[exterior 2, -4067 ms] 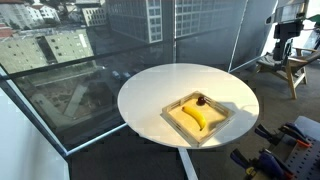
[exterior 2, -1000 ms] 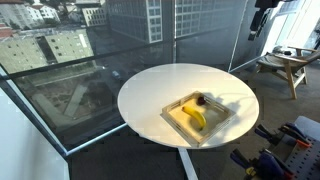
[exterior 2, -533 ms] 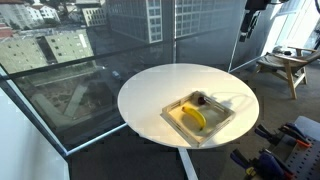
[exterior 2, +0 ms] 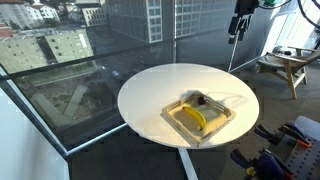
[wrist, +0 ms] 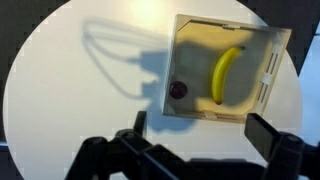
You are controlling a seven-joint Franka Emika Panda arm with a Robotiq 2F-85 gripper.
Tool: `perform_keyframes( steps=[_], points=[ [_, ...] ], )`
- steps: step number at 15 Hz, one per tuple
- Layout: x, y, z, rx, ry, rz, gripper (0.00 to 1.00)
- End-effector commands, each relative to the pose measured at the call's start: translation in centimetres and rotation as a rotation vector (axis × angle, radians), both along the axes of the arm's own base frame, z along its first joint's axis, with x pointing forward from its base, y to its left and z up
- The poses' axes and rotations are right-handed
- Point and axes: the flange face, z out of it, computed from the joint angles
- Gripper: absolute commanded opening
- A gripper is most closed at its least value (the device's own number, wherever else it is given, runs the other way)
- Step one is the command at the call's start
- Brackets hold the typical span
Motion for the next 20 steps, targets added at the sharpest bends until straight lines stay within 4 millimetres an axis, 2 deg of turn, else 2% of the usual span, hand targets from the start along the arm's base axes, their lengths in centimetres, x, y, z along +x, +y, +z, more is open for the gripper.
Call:
perform_keyframes(
  steps=[1, 12, 20],
  points=[
    [1.7, 1.0, 0.7, -0.008, -0.017, -0.060, 1.00],
    [4.1, 4.8, -0.3, -0.023, -0.008, -0.091, 1.00],
    [6.5, 5.9, -2.1, -0.022, 0.022, -0.093, 1.00]
  ],
)
